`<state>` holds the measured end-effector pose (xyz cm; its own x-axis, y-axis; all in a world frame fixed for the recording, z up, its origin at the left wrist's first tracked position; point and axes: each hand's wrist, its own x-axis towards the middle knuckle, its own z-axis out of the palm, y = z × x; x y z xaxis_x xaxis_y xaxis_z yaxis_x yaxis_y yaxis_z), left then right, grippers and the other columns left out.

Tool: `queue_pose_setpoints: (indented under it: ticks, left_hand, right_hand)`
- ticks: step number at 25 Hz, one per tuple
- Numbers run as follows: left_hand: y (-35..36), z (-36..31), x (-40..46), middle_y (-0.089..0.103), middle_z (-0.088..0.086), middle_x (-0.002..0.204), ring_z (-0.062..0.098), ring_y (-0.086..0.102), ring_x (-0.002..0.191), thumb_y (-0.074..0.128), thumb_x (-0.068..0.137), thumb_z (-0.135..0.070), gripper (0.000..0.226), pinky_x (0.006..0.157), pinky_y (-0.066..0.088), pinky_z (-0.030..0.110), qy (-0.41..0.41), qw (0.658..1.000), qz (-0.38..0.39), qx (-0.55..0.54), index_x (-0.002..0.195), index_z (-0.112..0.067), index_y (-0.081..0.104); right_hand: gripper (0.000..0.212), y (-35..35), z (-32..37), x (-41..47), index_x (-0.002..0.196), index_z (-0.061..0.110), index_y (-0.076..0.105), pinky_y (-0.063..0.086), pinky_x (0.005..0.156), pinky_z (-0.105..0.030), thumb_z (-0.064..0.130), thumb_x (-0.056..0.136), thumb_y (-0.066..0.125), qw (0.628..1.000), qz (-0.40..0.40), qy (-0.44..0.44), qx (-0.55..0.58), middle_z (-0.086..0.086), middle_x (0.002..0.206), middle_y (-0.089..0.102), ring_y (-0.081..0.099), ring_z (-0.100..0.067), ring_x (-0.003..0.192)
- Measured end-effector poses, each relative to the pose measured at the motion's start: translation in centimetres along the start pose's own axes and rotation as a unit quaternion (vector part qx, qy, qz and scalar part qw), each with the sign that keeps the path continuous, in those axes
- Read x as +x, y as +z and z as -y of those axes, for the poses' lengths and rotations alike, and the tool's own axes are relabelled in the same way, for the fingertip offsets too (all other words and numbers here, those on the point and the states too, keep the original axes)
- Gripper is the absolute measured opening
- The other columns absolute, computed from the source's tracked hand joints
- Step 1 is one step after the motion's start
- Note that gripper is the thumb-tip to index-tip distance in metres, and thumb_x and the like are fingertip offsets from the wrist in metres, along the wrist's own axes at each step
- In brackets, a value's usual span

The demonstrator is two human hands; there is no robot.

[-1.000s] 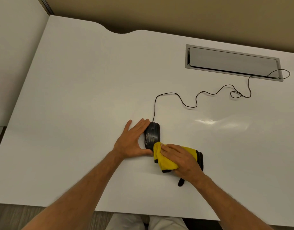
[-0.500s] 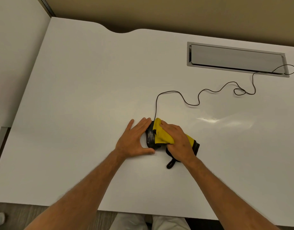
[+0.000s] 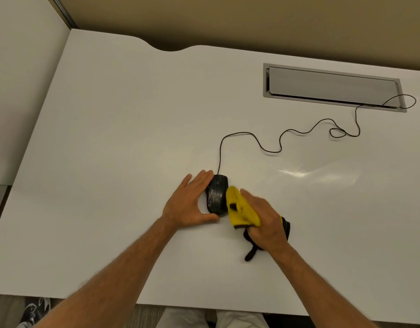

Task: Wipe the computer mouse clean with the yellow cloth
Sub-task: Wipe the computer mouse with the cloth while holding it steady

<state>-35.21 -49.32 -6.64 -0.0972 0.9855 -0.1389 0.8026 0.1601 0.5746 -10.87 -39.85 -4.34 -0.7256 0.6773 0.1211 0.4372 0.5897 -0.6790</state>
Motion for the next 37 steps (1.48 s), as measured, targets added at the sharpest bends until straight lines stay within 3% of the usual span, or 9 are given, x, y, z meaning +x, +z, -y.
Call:
queue_pose_setpoints:
  ticks: [2, 4, 10, 19, 22, 24, 27, 32, 37]
  left_hand:
    - [0.0, -0.1, 0.0, 0.013, -0.005, 0.166, 0.006, 0.003, 0.152, 0.06, 0.07, -0.085, 0.122, 0.123, -0.002, 0.03, 0.0, 1.0, 0.001, -0.001, 0.159, -0.021, 0.007]
    - [-0.1, -0.1, 0.0, 0.014, -0.005, 0.166, 0.006, 0.003, 0.152, 0.061, 0.07, -0.084, 0.122, 0.124, -0.001, 0.032, 0.0, 1.0, 0.001, 0.001, 0.159, -0.021, 0.008]
    - [0.0, -0.1, -0.1, 0.018, -0.002, 0.165, 0.008, 0.007, 0.153, 0.063, 0.071, -0.082, 0.121, 0.124, 0.005, 0.038, 0.004, 1.0, -0.002, -0.002, 0.159, -0.016, 0.012]
    - [0.1, -0.2, -0.1, 0.018, -0.002, 0.165, 0.009, 0.008, 0.153, 0.062, 0.072, -0.083, 0.121, 0.124, 0.006, 0.039, 0.003, 1.0, -0.005, -0.001, 0.159, -0.016, 0.013]
    - [0.1, -0.1, -0.1, 0.016, -0.003, 0.166, 0.008, 0.006, 0.153, 0.06, 0.071, -0.085, 0.122, 0.124, 0.002, 0.036, 0.001, 1.0, -0.002, 0.003, 0.159, -0.017, 0.011]
    - [0.1, 0.1, 0.0, 0.014, -0.005, 0.166, 0.007, 0.005, 0.153, 0.06, 0.071, -0.085, 0.123, 0.124, 0.0, 0.033, -0.002, 1.0, 0.002, 0.007, 0.16, -0.019, 0.008]
    - [0.1, 0.1, 0.0, 0.011, -0.006, 0.166, 0.006, 0.003, 0.152, 0.058, 0.07, -0.087, 0.123, 0.123, -0.003, 0.031, -0.004, 1.0, 0.009, 0.012, 0.16, -0.022, 0.005]
    - [0.2, 0.1, 0.0, 0.012, -0.007, 0.165, 0.007, 0.005, 0.152, 0.06, 0.071, -0.086, 0.123, 0.124, 0.001, 0.033, -0.001, 1.0, 0.003, 0.014, 0.16, -0.02, 0.008]
    - [0.1, 0.1, 0.0, 0.016, -0.003, 0.166, 0.007, 0.006, 0.152, 0.063, 0.07, -0.083, 0.123, 0.124, 0.002, 0.035, 0.005, 1.0, 0.0, 0.008, 0.159, -0.017, 0.01]
  right_hand:
    - [0.074, -0.5, 0.4, 2.9, 0.148, 0.015, 0.043, 0.038, 0.096, -0.009, -0.004, 0.078, 0.059, 0.993, -0.03, 0.11, 0.039, -0.01, 0.136, 0.058, 0.054, -0.018, 0.117]
    - [0.074, -0.5, 0.7, 5.3, 0.149, 0.023, 0.04, 0.029, 0.098, -0.003, -0.004, 0.082, 0.059, 0.989, -0.009, 0.134, 0.065, -0.002, 0.145, 0.051, 0.048, -0.011, 0.121]
    - [0.084, 1.2, 1.4, 3.2, 0.143, 0.012, 0.048, 0.036, 0.107, -0.031, -0.006, 0.061, 0.053, 0.995, 0.098, 0.0, 0.017, 0.002, 0.152, 0.039, 0.046, -0.03, 0.127]
    - [0.091, 0.8, 0.0, -2.8, 0.143, 0.018, 0.042, 0.043, 0.104, -0.044, 0.013, 0.065, 0.089, 0.965, 0.173, -0.16, -0.111, -0.002, 0.15, 0.039, 0.05, -0.03, 0.127]
    - [0.076, 0.1, 0.3, -1.1, 0.138, 0.012, 0.048, 0.047, 0.102, -0.034, 0.001, 0.069, 0.078, 0.994, 0.042, -0.099, -0.032, -0.006, 0.139, 0.051, 0.059, -0.034, 0.118]
    - [0.071, -0.4, 0.5, 1.7, 0.14, 0.012, 0.049, 0.041, 0.104, -0.022, -0.008, 0.074, 0.064, 0.999, -0.038, 0.022, 0.029, -0.004, 0.135, 0.055, 0.057, -0.03, 0.119]
    - [0.069, -0.6, 0.6, 7.0, 0.145, 0.023, 0.048, 0.04, 0.104, -0.023, -0.007, 0.085, 0.058, 0.972, -0.01, 0.213, 0.096, 0.002, 0.138, 0.056, 0.052, -0.017, 0.125]
    - [0.07, 0.2, 0.6, 9.0, 0.143, 0.022, 0.051, 0.045, 0.102, -0.031, -0.012, 0.083, 0.054, 0.971, 0.162, 0.154, 0.09, -0.011, 0.135, 0.055, 0.054, -0.026, 0.121]
    - [0.06, -1.2, 0.2, 5.9, 0.134, 0.019, 0.058, 0.035, 0.093, -0.004, -0.013, 0.083, 0.06, 0.973, 0.196, 0.097, 0.078, -0.011, 0.128, 0.053, 0.054, -0.022, 0.114]
